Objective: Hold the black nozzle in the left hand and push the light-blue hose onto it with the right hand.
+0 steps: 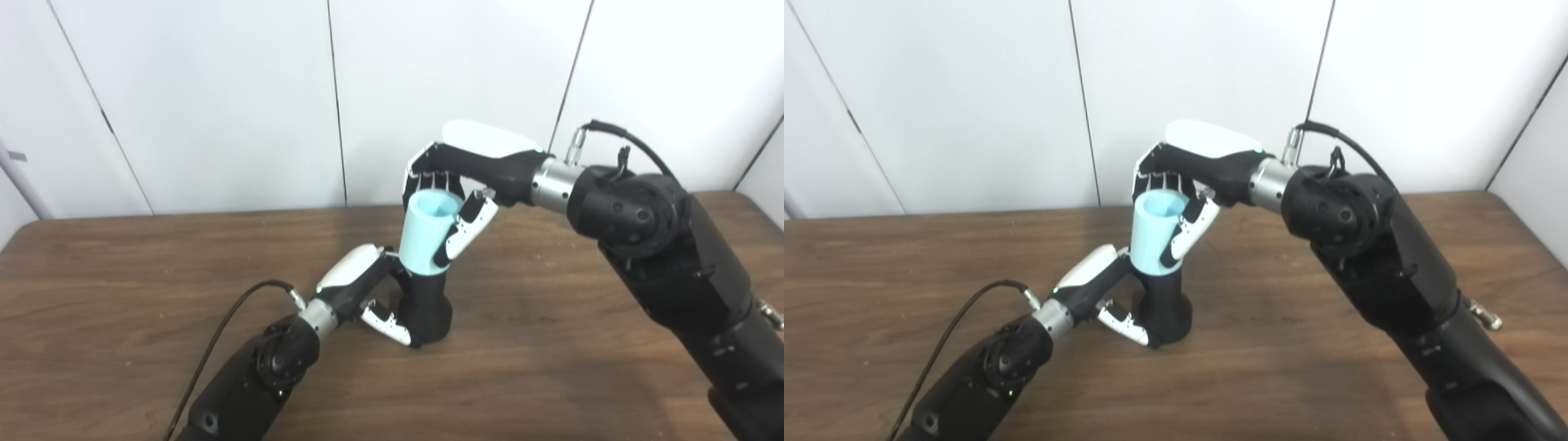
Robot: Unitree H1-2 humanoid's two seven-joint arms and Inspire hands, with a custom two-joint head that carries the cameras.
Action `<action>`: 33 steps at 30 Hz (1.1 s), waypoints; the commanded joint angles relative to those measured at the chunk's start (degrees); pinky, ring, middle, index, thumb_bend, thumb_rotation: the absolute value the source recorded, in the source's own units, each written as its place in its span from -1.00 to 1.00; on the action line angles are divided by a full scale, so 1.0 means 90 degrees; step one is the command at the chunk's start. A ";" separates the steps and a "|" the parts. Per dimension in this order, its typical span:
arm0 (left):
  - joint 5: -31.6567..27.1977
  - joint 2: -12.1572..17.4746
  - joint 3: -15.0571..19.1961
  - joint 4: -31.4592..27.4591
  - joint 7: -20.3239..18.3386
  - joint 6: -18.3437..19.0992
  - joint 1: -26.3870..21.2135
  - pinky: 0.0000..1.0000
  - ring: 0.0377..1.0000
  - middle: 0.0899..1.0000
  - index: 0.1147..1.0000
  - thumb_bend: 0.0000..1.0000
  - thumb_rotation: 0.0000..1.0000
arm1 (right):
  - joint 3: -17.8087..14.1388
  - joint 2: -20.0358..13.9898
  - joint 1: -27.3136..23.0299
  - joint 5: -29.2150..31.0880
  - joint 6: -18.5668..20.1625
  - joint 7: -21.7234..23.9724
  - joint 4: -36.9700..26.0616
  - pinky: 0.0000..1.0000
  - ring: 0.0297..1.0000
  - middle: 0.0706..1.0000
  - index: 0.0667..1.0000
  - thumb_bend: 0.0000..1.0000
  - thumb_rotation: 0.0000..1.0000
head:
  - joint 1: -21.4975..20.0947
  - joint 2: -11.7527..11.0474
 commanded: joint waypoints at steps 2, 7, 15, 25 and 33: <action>0.0180 -0.0017 -0.0353 0.0192 -0.0742 0.0360 0.0378 1.00 0.20 -0.10 -0.18 0.05 -1.00 | -0.0077 -0.0080 -0.0319 -0.0085 -0.0176 -0.0083 0.0040 -0.30 -0.18 -0.15 -0.08 0.04 -1.00 | 0.0004 0.0019; 0.0178 0.0006 -0.0360 0.0139 -0.0771 0.0389 0.0403 1.00 0.20 -0.11 -0.18 0.05 -1.00 | -0.0079 -0.0103 -0.0356 -0.0163 -0.0293 -0.0119 0.0133 -0.30 -0.17 -0.15 -0.08 0.04 -1.00 | 0.0002 0.0050; 0.0188 0.0052 -0.0375 0.0079 -0.0813 0.0430 0.0420 1.00 0.20 -0.11 -0.18 0.05 -1.00 | -0.0153 -0.0071 -0.0316 -0.0354 -0.0397 -0.0216 0.0268 -0.29 -0.17 -0.14 -0.08 0.04 -1.00 | -0.0021 0.0083; 0.0161 0.0075 -0.0368 0.0008 -0.0853 0.0483 0.0418 1.00 0.20 -0.12 -0.18 0.05 -1.00 | -0.0138 -0.0046 -0.0218 -0.0429 -0.0368 -0.0213 0.0240 -0.29 -0.16 -0.14 -0.09 0.04 -1.00 | -0.0022 0.0105; 0.0156 0.0070 -0.0354 -0.0021 -0.0875 0.0539 0.0418 1.00 0.21 -0.12 -0.18 0.05 -1.00 | -0.0127 0.0022 -0.0116 -0.0488 -0.0302 -0.0155 0.0192 -0.30 -0.19 -0.16 -0.07 0.04 -1.00 | -0.0012 0.0116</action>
